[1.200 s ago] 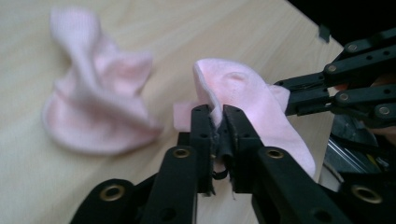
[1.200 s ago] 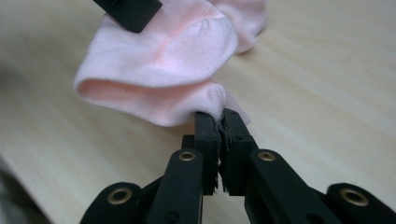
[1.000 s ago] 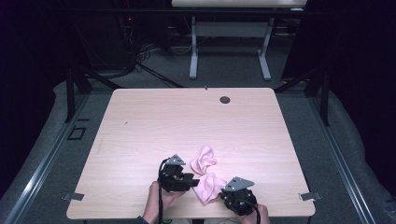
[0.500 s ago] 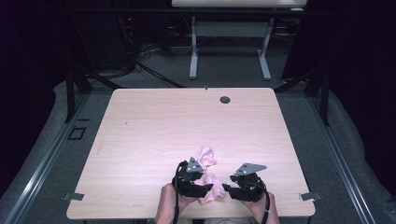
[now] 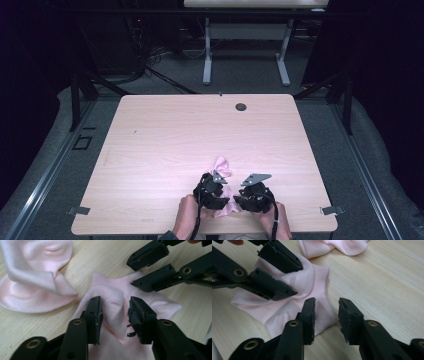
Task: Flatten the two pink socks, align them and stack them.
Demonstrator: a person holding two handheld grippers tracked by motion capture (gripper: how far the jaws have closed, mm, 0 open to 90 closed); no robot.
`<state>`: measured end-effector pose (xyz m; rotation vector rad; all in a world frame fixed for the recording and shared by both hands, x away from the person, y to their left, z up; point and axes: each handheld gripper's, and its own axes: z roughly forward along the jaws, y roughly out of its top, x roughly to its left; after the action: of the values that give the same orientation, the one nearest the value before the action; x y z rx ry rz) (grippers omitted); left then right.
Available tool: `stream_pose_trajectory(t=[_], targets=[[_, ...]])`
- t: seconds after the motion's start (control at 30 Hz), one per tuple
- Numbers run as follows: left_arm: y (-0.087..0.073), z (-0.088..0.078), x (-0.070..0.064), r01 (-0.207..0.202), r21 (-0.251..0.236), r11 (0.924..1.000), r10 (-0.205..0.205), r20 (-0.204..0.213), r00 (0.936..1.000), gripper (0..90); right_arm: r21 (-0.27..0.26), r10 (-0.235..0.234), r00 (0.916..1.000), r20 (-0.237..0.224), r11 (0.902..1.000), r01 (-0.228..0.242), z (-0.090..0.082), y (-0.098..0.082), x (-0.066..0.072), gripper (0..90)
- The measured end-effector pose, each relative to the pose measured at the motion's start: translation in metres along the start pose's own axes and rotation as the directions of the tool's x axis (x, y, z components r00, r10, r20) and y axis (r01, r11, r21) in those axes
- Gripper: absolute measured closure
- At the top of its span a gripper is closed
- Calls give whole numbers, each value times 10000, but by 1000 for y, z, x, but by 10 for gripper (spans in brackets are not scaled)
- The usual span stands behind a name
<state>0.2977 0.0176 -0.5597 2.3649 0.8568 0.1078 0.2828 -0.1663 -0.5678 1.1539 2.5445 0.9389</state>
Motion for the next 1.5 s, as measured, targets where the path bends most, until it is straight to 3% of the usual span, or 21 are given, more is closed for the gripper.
stream_pose_trajectory(t=[0.23,0.37,0.43,0.5,0.63,0.67,0.77,0.83,1.07,1.13,1.23,1.37,1.47,1.5], targets=[[-2,1,-1,-233,0,9997,233,-160,9996,793,28,42,9999,-153,10000,-41,2,0,2,781],[-5,-1,-1,-295,-364,9989,290,-152,9995,848,-141,118,9996,-248,9998,-122,3,-2,3,827],[-8,-7,1,-114,-781,9969,121,89,9999,848,-41,150,9997,-210,9999,-151,1,-2,3,831],[-13,-16,5,122,-1274,9918,-82,323,9994,844,-163,238,9993,-278,9996,-242,-2,-3,4,831],[-27,-40,14,752,-2201,9726,-589,798,9951,837,-371,464,9985,-279,9982,-474,-15,-6,4,830],[-33,-46,17,1048,-2400,9651,-817,1045,9912,836,-485,507,9984,-254,9975,-518,-19,-7,4,830],[-49,-56,24,1569,-2529,9547,-1252,1370,9826,830,-625,646,9977,-220,9959,-658,-29,-9,7,830],[-62,-60,30,1824,-2413,9532,-1523,1382,9786,825,-693,654,9977,-184,9954,-665,-32,-10,10,830],[-93,-61,44,2519,-1731,9522,-2321,1267,9644,721,-557,547,9983,-208,9969,-558,-36,-14,19,829],[-100,-65,46,2688,-1714,9478,-2511,1184,9607,683,-508,553,9982,-246,9971,-565,-36,-15,19,828],[-106,-76,49,2898,-1831,9394,-2764,953,9563,599,-425,608,9979,-216,9972,-617,-36,-17,18,810],[-109,-93,55,3141,-2270,9219,-3047,764,9494,502,-558,772,9967,-235,9954,-784,-37,-20,13,742],[-103,-102,61,3290,-2579,9084,-3226,679,9441,464,-535,815,9964,-243,9951,-827,-38,-19,10,689],[-98,-102,62,3240,-2611,9093,-3199,594,9456,454,-634,818,9965,-171,9946,-827,-37,-19,10,674]])
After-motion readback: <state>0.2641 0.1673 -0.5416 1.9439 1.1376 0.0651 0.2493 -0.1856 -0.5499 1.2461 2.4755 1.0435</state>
